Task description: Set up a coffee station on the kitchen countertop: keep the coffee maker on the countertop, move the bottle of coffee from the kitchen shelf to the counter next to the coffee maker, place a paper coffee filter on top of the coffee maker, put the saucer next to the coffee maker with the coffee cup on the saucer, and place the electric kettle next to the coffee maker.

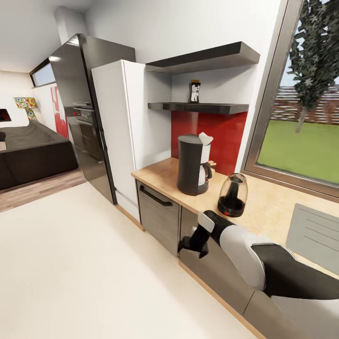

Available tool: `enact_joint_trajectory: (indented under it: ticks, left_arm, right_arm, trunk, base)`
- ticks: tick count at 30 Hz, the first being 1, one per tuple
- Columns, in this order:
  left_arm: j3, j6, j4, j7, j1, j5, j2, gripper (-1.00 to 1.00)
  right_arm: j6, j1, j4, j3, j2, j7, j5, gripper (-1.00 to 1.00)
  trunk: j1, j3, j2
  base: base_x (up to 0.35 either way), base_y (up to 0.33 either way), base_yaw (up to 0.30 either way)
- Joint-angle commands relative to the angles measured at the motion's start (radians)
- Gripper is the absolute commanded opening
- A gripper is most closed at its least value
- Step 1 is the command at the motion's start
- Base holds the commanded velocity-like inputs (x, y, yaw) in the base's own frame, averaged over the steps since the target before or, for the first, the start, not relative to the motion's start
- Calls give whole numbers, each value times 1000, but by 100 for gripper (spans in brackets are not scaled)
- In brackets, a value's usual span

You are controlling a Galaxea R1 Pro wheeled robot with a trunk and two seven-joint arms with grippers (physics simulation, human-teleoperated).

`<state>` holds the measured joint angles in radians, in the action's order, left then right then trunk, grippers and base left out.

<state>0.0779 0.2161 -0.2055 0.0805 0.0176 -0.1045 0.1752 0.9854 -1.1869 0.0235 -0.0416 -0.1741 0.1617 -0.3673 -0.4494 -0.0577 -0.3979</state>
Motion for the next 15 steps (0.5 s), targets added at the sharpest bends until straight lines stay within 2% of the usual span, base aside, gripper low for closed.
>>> enact_joint_trajectory:
  ticks: [1,2,5,7,8,9,12,13,14,15]
  left_arm:
    - [8,2,-2,0,1,-11,-1,100]
    - [8,2,-2,0,1,-11,-1,100]
    - [8,4,-2,-1,1,-11,-2,100]
    - [8,5,-3,-3,1,-10,-4,100]
    - [7,6,-4,-3,1,-9,-6,100]
    - [6,6,-4,-3,1,-9,-8,100]
    - [3,7,-4,-4,1,-8,-11,100]
    - [2,8,-4,-4,1,-8,-12,100]
    - [1,8,-5,-4,0,-7,-12,100]
    - [1,8,-5,-4,0,-7,-12,100]
  right_arm:
    - [2,23,1,-4,0,11,-3,100]
    - [2,35,1,-3,0,11,1,100]
    - [-5,104,1,6,0,11,57,100]
    - [-56,180,1,11,0,11,134,100]
    - [-113,227,1,12,0,10,179,100]
    - [-149,252,1,12,0,10,203,100]
    - [-404,397,1,13,0,11,334,100]
    - [-444,419,1,13,0,11,351,100]
    - [-518,463,1,13,0,11,379,100]
    - [-551,486,1,13,0,11,389,100]
  trunk:
    - [-1,-2,-2]
    - [-1,-2,-2]
    - [-1,-2,-2]
    - [-1,-2,-2]
    - [-1,-2,-2]
    - [-1,-2,-2]
    - [-1,-2,-2]
    - [-1,-2,-2]
    - [-1,-2,-2]
    - [-1,-2,-2]
  base:
    - [0,0,0]
    - [0,0,0]
    - [0,0,0]
    - [0,0,0]
    - [0,0,0]
    - [0,0,0]
    - [0,0,0]
    - [0,0,0]
    - [0,0,0]
    - [0,0,0]
